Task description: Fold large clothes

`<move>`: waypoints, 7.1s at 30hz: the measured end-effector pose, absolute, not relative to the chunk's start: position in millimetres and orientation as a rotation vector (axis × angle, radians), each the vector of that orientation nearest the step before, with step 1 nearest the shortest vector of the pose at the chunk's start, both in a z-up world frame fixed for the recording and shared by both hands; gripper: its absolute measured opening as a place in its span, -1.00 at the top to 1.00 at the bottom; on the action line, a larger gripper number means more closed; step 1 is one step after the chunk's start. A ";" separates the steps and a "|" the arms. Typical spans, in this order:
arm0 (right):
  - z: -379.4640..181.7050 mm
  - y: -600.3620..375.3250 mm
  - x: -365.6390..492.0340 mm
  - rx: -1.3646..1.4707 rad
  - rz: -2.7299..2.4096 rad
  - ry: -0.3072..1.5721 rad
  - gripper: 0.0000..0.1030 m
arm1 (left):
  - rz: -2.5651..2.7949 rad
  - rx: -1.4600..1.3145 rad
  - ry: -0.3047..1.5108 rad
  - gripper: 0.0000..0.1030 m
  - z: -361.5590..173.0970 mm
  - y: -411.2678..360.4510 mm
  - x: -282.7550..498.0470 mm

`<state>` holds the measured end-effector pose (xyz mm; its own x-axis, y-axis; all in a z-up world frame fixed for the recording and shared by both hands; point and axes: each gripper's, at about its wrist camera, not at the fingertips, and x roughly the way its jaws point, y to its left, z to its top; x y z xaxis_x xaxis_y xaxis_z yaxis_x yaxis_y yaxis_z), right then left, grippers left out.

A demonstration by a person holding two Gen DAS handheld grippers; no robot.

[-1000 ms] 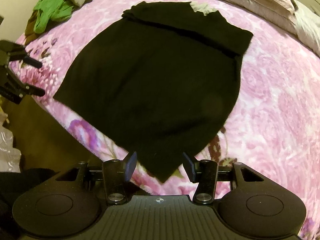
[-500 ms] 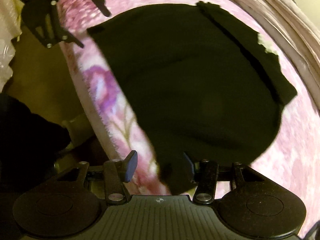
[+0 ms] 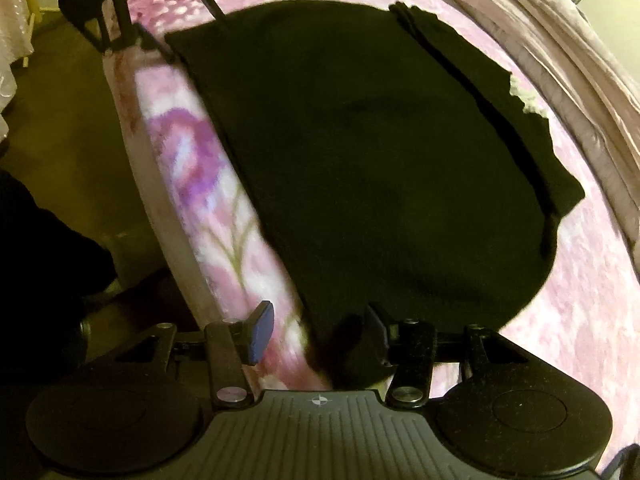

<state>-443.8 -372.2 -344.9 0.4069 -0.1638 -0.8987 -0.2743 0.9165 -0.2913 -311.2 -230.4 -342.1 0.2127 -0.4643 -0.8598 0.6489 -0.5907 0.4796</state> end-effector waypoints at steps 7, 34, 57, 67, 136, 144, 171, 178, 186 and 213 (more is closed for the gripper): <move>-357.1 -364.0 -449.0 -0.588 0.104 1.124 0.08 | -1.484 1.439 0.330 0.87 -321.3 -246.7 -296.2; -325.2 -384.4 -475.2 -0.645 0.121 1.087 1.00 | -1.482 1.332 0.537 0.89 -290.4 -262.2 -266.6; -370.4 -393.9 -466.7 -0.781 0.254 1.011 0.27 | -1.498 1.301 0.550 0.89 -309.3 -257.4 -253.6; -290.2 -410.3 -455.0 -0.657 0.160 1.053 1.00 | -1.509 1.273 0.515 0.92 -258.5 -258.9 -247.8; -326.4 -741.2 -152.4 -0.150 -0.043 1.254 0.94 | -1.299 1.001 0.923 0.83 -347.6 -590.8 26.5; -284.1 -770.5 -202.8 0.166 -0.323 1.132 0.33 | -1.235 0.913 0.908 0.78 -303.0 -562.2 28.8; -262.6 -652.2 -347.8 0.511 -0.329 1.020 0.24 | -1.215 1.032 0.914 0.70 -287.3 -468.2 -61.0; -286.7 -622.3 -346.3 0.603 -0.405 1.049 0.21 | -1.257 1.113 0.944 0.69 -296.6 -434.2 -75.1; -235.4 -528.9 -289.2 0.358 -0.462 0.987 -0.12 | -1.445 1.114 0.854 0.55 -289.9 -396.3 -38.2; -314.0 -306.7 -94.9 -0.288 -0.309 1.060 0.89 | -2.023 1.507 -0.199 -0.72 -322.5 -377.2 36.1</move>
<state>-94.9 -306.7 -314.0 0.4541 -0.3831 -0.8043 0.1094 0.9200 -0.3764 36.1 -377.2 -322.5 -0.1736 -0.5439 -0.8210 0.3739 -0.8076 0.4560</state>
